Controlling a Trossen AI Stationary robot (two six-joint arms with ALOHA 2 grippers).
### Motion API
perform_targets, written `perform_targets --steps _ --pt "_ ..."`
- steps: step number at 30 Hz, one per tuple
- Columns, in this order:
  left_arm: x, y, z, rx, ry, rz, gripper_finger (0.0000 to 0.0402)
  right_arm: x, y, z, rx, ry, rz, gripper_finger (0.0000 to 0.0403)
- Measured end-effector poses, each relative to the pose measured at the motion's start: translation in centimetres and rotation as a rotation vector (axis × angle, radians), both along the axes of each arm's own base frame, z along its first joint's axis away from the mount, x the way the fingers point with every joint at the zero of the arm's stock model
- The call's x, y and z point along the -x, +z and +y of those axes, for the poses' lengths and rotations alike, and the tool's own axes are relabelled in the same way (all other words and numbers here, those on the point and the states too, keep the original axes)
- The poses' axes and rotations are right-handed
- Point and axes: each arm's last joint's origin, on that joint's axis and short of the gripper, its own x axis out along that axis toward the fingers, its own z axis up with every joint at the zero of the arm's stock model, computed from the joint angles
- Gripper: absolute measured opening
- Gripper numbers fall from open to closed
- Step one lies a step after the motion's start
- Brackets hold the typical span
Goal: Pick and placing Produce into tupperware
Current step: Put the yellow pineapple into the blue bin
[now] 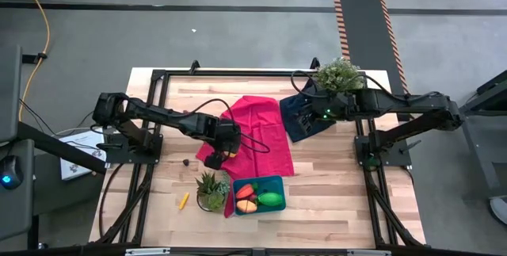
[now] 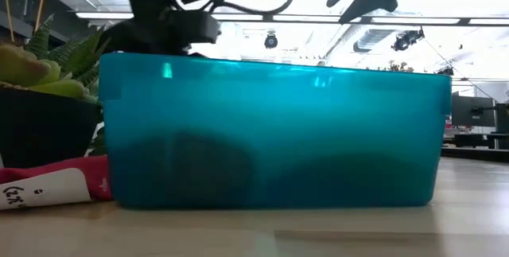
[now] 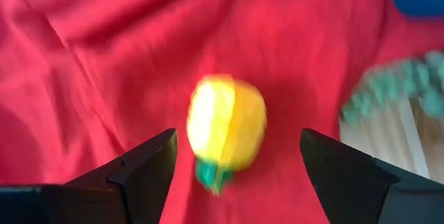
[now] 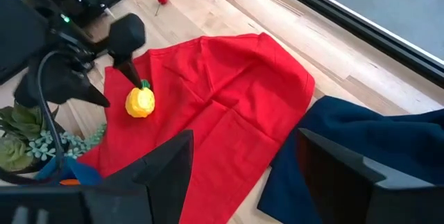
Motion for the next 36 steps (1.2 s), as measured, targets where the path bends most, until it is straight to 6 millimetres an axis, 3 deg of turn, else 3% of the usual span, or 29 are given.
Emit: perform_targets --steps 14,28,36 --pt "0.1 -0.2 2.4 0.016 0.032 -0.011 0.0312 0.0 0.0 0.0 -0.01 -0.016 -0.006 0.0243" --pt "-0.1 -0.1 2.2 0.096 -0.056 -0.037 0.0312 0.0 0.0 0.0 -0.014 -0.021 -0.008 0.0243" --pt "-0.6 -2.1 2.2 0.116 -0.062 0.031 0.0312 0.0 0.0 0.0 -0.027 -0.035 -0.015 0.0243"
